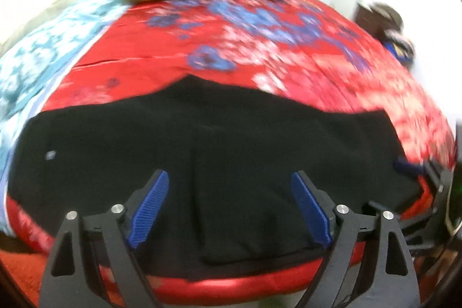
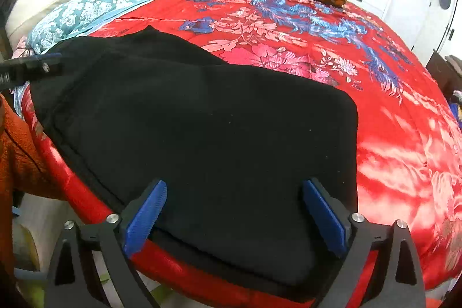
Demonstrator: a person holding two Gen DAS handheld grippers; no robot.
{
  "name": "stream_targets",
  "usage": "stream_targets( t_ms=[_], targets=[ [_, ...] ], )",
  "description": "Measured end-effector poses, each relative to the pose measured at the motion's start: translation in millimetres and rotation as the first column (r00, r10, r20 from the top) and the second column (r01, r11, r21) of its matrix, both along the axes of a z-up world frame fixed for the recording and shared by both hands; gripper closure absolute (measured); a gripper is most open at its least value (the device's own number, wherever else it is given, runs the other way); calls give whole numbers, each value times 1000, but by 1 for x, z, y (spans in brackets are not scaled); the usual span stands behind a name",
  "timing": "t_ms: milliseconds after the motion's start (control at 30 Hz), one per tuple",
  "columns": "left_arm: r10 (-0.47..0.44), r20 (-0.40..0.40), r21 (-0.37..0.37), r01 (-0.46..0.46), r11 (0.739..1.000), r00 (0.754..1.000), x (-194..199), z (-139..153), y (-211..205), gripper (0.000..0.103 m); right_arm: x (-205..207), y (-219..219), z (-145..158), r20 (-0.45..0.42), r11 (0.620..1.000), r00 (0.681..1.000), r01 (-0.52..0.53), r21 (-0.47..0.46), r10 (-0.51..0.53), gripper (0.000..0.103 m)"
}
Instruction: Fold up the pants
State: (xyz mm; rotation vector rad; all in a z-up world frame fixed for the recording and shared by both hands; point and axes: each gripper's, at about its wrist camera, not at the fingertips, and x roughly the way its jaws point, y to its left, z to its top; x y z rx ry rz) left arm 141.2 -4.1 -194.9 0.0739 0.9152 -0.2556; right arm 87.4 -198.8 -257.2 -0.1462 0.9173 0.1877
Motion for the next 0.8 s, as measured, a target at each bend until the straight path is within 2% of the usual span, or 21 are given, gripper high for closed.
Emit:
stream_targets(
  t_ms=[133, 167, 300, 400, 500, 600, 633, 700, 800],
  targets=[
    [-35, -91, 86, 43, 995, 995, 7, -32, -17, 12, -1, -2, 9, 4, 1000, 1000, 4, -2, -4, 3],
    [-38, -97, 98, 48, 994, 995, 7, -38, -18, 9, -3, -2, 16, 25, 1000, 1000, 13, -8, -13, 1],
    [-27, -89, 86, 35, 996, 996, 7, -40, -17, 4, -11, 0, 40, 150, 996, 987, 64, -69, -53, 0],
    [-23, -94, 90, 32, 995, 995, 6, -42, -16, 2, -8, 5, 46, 169, 992, 984, 79, -94, -63, 0],
    [-18, -93, 95, 27, 995, 996, 6, -44, -18, 1, 0, 8, 35, 126, 992, 990, 83, -97, -71, 0],
    [-22, -96, 95, 31, 995, 995, 5, -45, -17, 1, 9, 6, 10, 16, 987, 996, 86, -132, -85, 0],
    [-24, -94, 98, 33, 995, 995, 7, -47, -18, 1, 10, 3, 1, -19, 990, 996, 86, -111, -89, 0],
    [-24, -93, 98, 33, 995, 995, 7, -47, -18, 1, 9, -4, 1, -18, 994, 995, 95, -59, -96, 0],
    [-24, -95, 100, 34, 994, 995, 7, -48, -19, 1, 8, -4, 0, -10, 994, 995, 96, -54, -97, 0]
  ],
)
